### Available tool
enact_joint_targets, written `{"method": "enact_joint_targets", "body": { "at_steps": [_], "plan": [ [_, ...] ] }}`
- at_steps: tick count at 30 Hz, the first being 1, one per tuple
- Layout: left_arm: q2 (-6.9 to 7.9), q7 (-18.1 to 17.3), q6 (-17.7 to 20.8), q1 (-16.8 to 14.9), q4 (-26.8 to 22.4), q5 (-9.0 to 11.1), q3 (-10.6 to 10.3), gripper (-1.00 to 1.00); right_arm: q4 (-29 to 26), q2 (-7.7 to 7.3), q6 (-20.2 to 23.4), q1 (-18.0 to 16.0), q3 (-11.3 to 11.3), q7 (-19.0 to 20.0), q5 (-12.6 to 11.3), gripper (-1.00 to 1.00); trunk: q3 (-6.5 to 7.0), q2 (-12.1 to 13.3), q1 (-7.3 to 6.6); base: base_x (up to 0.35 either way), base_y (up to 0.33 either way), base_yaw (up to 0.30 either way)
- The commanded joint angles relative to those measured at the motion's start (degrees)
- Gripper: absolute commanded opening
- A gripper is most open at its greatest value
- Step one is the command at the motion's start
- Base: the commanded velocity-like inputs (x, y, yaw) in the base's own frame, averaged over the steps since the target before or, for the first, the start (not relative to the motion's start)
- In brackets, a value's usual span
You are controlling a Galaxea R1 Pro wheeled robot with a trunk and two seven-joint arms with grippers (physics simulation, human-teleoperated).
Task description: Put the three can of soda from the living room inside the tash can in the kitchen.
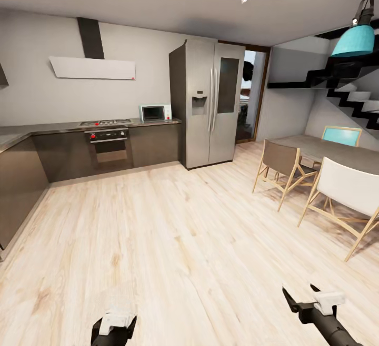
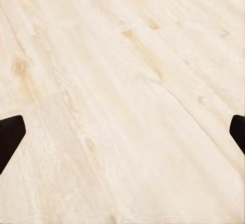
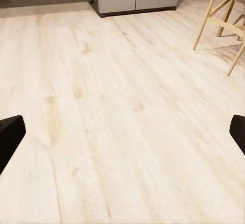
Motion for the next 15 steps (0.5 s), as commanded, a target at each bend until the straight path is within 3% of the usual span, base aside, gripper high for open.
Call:
{"method": "enact_joint_targets", "body": {
  "at_steps": [1, 8, 15],
  "plan": [
    [0.00, 0.0, -0.1, 0.0, 0.7, 0.0, 0.0, 1.00, 0.3, 0.01, -0.1, 0.0, -0.1, 0.1, 0.0, 1.00, 0.00, 0.0, 0.00, 0.000, 0.000, 0.000],
    [0.00, 0.0, -1.0, 0.0, 2.7, 0.1, 0.0, 1.00, 1.1, 0.05, -0.4, 0.0, -0.5, 0.5, -0.1, 1.00, 0.00, 0.0, 0.00, 0.000, 0.000, -0.005],
    [0.00, 0.0, -1.1, 0.0, 3.0, 0.1, 0.0, 1.00, 1.2, 0.05, -0.4, 0.0, -0.5, 0.5, -0.2, 1.00, 0.14, 0.0, 0.00, 0.000, 0.000, -0.150]
  ]
}}
